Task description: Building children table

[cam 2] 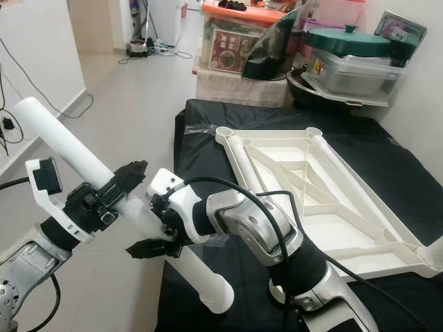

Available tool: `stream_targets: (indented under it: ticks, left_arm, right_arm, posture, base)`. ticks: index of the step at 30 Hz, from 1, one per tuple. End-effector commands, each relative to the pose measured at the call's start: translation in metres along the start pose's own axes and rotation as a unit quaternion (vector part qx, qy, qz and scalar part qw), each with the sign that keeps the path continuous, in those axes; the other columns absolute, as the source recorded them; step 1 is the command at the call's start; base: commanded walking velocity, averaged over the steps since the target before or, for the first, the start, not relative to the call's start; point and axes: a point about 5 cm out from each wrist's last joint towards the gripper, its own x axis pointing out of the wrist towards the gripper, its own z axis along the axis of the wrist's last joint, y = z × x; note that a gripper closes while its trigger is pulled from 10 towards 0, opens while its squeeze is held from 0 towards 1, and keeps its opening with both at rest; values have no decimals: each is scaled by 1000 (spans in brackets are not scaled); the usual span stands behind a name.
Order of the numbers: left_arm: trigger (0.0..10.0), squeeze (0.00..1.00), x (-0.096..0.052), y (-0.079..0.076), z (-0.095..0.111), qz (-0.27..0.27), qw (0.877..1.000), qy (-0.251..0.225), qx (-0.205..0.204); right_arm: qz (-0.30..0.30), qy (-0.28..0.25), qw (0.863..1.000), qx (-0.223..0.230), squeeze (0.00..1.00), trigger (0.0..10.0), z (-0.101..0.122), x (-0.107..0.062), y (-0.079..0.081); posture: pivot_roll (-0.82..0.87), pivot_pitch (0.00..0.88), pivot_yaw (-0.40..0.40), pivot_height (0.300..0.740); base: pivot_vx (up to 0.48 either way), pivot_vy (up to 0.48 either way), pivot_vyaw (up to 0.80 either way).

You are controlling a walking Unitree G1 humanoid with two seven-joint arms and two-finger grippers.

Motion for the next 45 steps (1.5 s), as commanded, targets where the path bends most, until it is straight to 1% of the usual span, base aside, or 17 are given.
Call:
stream_targets:
  ticks: [1,12,13,14,15,19,25,29,33,36,37,38,39,40,42,44,45]
  left_arm:
    - [0,0,1,-3,-4,-17,1000,-4,-12]
    - [0,0,2,0,-6,-10,1000,3,-11]
    - [2431,0,4,5,-7,9,1000,7,-3]
    - [2431,0,4,5,-7,9,1000,7,-3]
    - [10000,1000,5,7,-8,14,1000,10,-3]
    - [10000,1000,6,8,-8,16,1000,15,-2]
    - [10000,1000,5,1,-3,-11,1000,5,2]
    - [10000,1000,-2,-6,11,-34,999,-23,-10]
    - [10000,1000,-6,-9,18,-48,998,-34,-15]
    - [10000,1000,-11,-13,29,-70,996,-52,-21]
    - [10000,329,-14,-13,31,-73,996,-54,-23]
    - [10000,329,-14,-13,31,-73,996,-54,-23]
    - [10000,329,-15,-12,33,-74,996,-55,-24]
    - [10000,0,-16,-10,32,-67,996,-54,-22]
    - [10000,0,-16,-5,30,-44,997,-55,-12]
    - [10000,0,-16,-3,30,-36,998,-56,-9]
    - [10000,0,-16,3,25,-10,999,-44,-2]
  right_arm:
    - [-1,-5,1000,-1,0,0,0,1,1]
    - [6,-21,1000,-5,0,0,2,0,4]
    - [5,-24,1000,-3,0,0,2,0,3]
    - [5,-24,1000,-3,0,0,2,0,3]
    - [4,-25,1000,-2,0,0,1,-1,3]
    - [-1,-27,1000,2,0,0,0,-3,1]
    - [-25,-36,999,14,0,0,-1,-13,-11]
    - [-67,-47,996,31,0,0,-5,-32,-28]
    - [-87,-53,994,39,0,0,-7,-41,-36]
    - [-129,-73,988,51,0,0,-4,-59,-51]
    - [-159,-103,980,61,0,0,5,-72,-61]
    - [-159,-103,980,61,0,0,5,-72,-61]
    - [-177,-125,974,67,0,0,12,-80,-67]
    - [-205,-155,964,74,0,0,21,-90,-76]
    - [-269,-201,938,87,0,0,33,-108,-93]
    - [-289,-214,929,91,0,0,35,-113,-98]
    - [-347,-243,898,114,0,0,37,-125,-111]
  posture:
    - [66,0,-122,740]
    - [60,0,-116,740]
    - [61,0,-116,740]
    - [61,0,-116,740]
    - [61,0,-116,740]
    - [66,0,-118,740]
    - [75,0,-121,740]
    - [79,0,-121,740]
    - [77,0,-120,740]
    - [77,0,-119,740]
    - [70,0,-113,740]
    - [70,0,-113,740]
    - [70,0,-113,740]
    - [69,0,-111,740]
    - [70,0,-113,740]
    - [70,0,-113,740]
    - [72,0,-114,740]
  base:
    - [0,0,0]
    - [0,0,0]
    - [0,0,0]
    - [0,0,0]
    - [0,0,0]
    - [0,0,0]
    - [0,0,0]
    - [0,0,0]
    - [0,0,0]
    - [0,0,0]
    - [0,0,0]
    - [0,0,0]
    - [0,0,0]
    - [0,0,0]
    - [0,0,0]
    - [0,0,0]
    - [0,0,0]
